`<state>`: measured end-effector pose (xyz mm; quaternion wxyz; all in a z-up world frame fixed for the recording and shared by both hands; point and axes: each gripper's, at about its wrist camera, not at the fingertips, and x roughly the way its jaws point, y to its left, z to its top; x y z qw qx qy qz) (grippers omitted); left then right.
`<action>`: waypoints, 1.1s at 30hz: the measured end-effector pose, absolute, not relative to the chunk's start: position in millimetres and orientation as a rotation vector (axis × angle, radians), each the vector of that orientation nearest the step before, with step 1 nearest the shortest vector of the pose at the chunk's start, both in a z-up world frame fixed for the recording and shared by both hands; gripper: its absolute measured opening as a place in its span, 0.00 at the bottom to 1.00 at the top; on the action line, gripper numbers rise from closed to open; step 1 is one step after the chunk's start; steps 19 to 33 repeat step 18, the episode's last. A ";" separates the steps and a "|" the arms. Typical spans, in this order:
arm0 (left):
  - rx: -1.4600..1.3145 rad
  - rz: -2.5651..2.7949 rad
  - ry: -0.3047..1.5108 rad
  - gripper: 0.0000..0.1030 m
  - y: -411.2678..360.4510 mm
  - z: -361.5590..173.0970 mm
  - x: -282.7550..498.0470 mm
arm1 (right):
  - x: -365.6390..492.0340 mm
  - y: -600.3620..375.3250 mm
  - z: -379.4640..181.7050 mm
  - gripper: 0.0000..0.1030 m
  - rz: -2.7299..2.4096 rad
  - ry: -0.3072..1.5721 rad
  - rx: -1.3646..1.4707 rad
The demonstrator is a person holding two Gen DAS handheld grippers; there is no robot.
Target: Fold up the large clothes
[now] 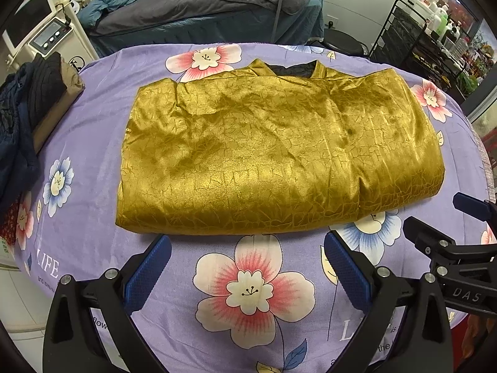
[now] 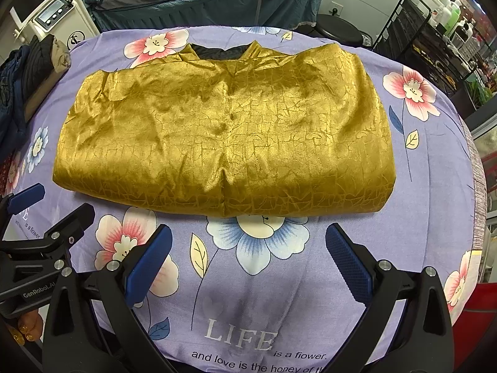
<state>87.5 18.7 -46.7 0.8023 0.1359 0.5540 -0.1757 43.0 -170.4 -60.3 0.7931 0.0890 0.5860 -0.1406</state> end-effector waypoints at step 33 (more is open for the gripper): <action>0.345 -0.346 1.193 0.94 18.2 -50.3 87.5 | 41.7 -175.0 -59.0 0.95 -0.334 1.252 0.172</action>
